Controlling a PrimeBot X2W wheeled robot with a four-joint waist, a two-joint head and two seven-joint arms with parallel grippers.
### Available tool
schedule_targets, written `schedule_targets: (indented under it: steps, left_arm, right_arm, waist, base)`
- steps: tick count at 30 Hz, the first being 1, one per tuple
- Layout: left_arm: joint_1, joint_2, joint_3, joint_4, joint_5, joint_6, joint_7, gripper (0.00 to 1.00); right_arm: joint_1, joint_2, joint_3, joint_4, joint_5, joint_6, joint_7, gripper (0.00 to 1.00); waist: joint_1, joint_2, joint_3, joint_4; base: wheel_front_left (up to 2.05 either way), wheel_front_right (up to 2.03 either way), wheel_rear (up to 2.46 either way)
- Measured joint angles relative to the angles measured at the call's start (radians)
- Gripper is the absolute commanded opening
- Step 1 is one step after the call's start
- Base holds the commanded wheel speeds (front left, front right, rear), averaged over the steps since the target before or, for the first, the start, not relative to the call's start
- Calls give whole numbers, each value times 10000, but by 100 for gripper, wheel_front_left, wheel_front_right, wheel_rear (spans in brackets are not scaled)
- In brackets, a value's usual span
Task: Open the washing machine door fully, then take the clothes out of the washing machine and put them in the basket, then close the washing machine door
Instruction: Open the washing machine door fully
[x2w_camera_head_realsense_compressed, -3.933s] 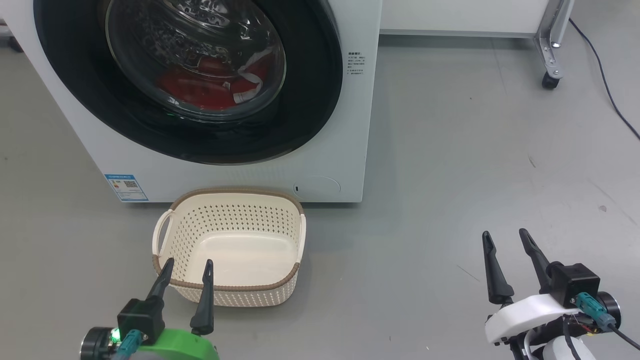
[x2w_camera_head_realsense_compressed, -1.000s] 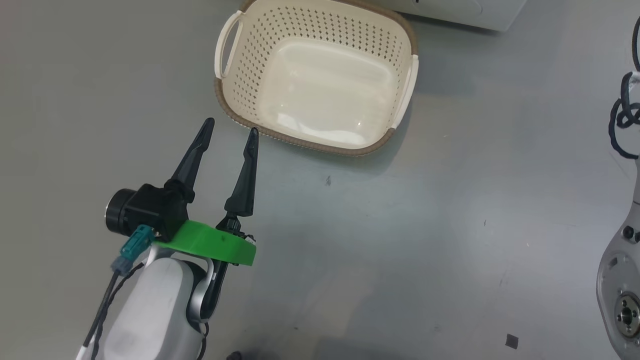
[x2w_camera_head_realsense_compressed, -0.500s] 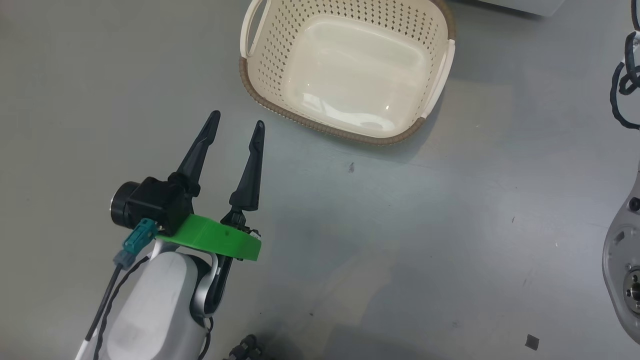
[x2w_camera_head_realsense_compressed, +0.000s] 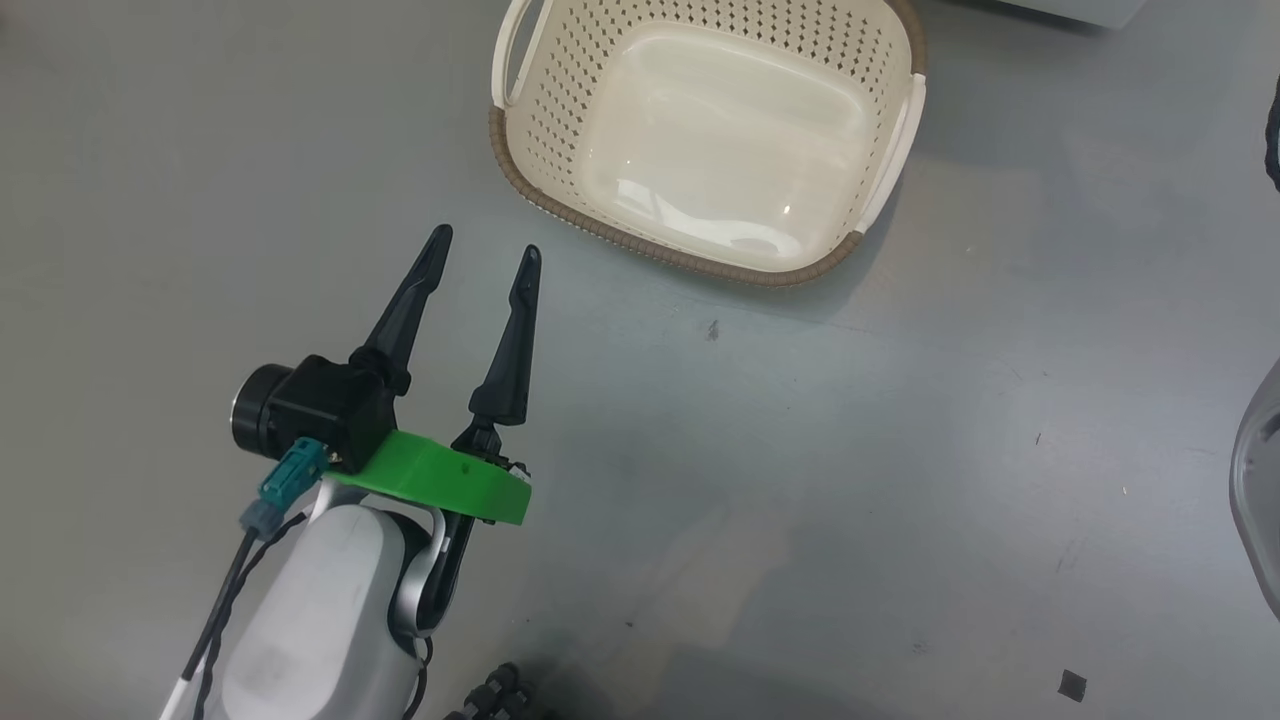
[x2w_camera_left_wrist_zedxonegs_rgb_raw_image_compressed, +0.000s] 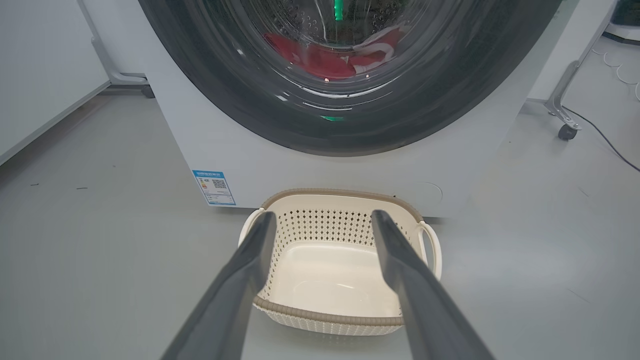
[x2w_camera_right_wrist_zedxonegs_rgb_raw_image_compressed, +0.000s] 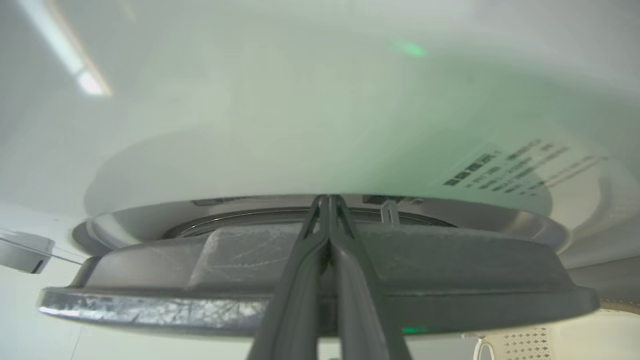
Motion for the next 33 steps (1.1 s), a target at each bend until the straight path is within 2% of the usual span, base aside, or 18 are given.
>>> schedule_targets:
  steps: [14,33]
  left_arm:
    - [-42,-2,-100,56,0,2,0,100]
    - [-76,-2,-67,219,6,84,0,100]
  right_arm:
    - [-300,-138,-128,750,1147,-79,1057,0]
    - [-81,-167,21,1607,1519,19,1952,0]
  waist:
    - [0,0,-33,-48]
    - [-1,0,-460,-187]
  base:
    - [0,0,0]
    - [0,0,0]
